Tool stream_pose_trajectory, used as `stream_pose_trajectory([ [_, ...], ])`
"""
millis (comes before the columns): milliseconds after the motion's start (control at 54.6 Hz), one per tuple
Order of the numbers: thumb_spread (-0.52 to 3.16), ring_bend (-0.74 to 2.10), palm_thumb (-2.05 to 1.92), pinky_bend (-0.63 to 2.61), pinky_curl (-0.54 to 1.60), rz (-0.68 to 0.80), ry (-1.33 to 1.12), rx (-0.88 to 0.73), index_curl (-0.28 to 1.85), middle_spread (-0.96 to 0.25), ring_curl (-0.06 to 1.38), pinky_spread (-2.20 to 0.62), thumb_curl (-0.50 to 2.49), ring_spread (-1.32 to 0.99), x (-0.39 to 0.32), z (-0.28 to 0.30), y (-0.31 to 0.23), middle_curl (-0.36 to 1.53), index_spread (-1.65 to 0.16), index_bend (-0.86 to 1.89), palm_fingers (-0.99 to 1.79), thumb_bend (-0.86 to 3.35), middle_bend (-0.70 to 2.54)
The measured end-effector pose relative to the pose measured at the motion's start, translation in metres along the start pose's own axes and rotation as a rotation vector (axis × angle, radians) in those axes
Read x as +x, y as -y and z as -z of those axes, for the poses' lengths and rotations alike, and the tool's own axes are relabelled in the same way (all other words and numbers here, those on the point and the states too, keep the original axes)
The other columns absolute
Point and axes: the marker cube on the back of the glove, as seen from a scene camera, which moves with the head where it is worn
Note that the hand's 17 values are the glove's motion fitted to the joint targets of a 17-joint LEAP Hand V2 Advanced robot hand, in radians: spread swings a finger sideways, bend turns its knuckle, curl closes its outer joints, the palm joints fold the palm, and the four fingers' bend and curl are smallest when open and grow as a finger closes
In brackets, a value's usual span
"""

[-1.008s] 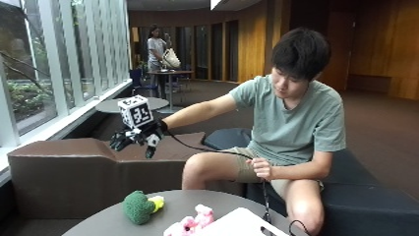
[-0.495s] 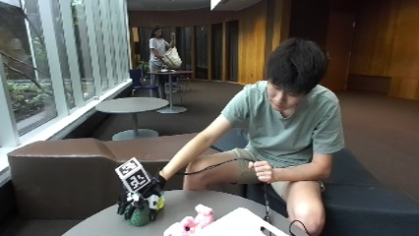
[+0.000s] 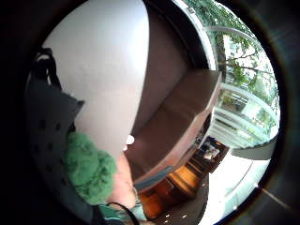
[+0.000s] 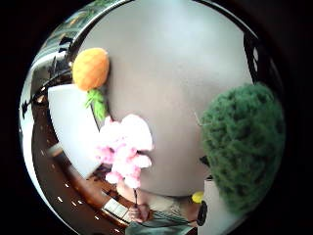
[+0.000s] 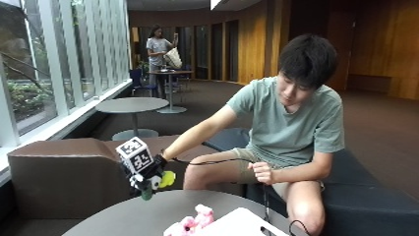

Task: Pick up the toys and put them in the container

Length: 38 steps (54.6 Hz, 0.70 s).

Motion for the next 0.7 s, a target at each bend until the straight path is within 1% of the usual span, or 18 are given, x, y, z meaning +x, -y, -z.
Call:
stream_pose_trajectory([
  [165, 0.69, 1.14, 0.70, 0.95, 0.43, 0.046, -0.014, 0.083, 0.62, -0.28, 0.61, -0.33, 0.77, -0.44, -0.005, 0.090, -0.030, 0.61, -0.40, 0.82, 1.02, 0.25, 1.01],
  [293, 0.55, 1.21, 0.69, 1.01, 0.47, 0.073, -0.026, 0.230, 0.73, -0.29, 0.67, -0.34, 0.84, -0.47, -0.019, 0.191, -0.064, 0.69, -0.42, 0.92, 0.96, 0.25, 1.10],
  [458, 0.39, 1.29, 0.67, 1.08, 0.52, 0.108, -0.041, 0.365, 0.86, -0.28, 0.73, -0.34, 0.92, -0.48, -0.055, 0.283, -0.102, 0.77, -0.42, 0.99, 0.89, 0.26, 1.18],
  [568, 0.31, 1.32, 0.66, 1.12, 0.55, 0.147, -0.031, 0.469, 0.92, -0.27, 0.76, -0.34, 0.97, -0.48, -0.095, 0.323, -0.114, 0.81, -0.42, 1.02, 0.85, 0.26, 1.22],
  [696, 0.23, 1.36, 0.65, 1.16, 0.58, 0.219, -0.016, 0.532, 0.99, -0.27, 0.79, -0.34, 1.02, -0.48, -0.162, 0.351, -0.126, 0.85, -0.42, 1.04, 0.81, 0.27, 1.26],
])
